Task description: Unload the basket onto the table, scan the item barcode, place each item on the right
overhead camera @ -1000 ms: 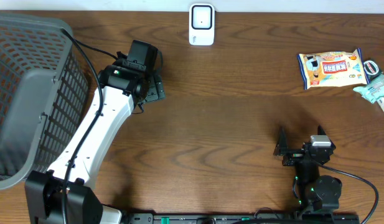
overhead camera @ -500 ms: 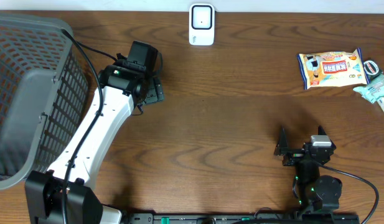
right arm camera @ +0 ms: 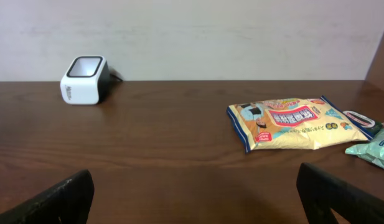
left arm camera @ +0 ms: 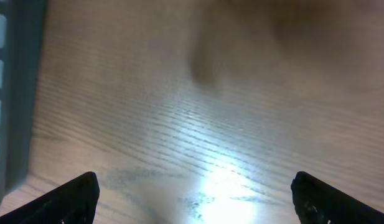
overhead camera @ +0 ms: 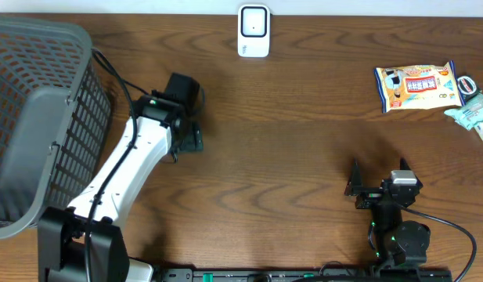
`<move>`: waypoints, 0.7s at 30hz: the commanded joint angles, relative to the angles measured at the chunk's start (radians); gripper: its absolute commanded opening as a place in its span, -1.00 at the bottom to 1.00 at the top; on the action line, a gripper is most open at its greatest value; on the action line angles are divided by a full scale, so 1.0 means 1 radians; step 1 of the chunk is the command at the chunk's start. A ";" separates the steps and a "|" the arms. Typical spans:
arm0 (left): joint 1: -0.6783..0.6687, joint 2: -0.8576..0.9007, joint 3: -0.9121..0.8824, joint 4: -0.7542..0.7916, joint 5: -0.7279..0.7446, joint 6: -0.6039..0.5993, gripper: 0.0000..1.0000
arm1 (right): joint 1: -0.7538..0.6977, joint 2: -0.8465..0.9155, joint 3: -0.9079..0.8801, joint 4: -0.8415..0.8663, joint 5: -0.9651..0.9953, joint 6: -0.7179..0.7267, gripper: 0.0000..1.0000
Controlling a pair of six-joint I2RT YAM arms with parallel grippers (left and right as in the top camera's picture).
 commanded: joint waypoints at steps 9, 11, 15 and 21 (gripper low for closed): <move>0.002 -0.063 -0.129 0.264 0.115 0.193 0.95 | -0.008 -0.007 -0.002 -0.004 -0.003 0.014 0.99; 0.002 -0.098 -0.164 0.310 0.138 0.221 0.95 | -0.008 -0.007 -0.002 -0.004 -0.003 0.014 0.99; 0.002 -0.200 -0.241 0.367 0.139 0.241 0.95 | -0.008 -0.007 -0.002 -0.004 -0.003 0.014 0.99; 0.019 -0.389 -0.357 0.473 0.209 0.357 0.95 | -0.008 -0.007 -0.002 -0.004 -0.003 0.014 0.99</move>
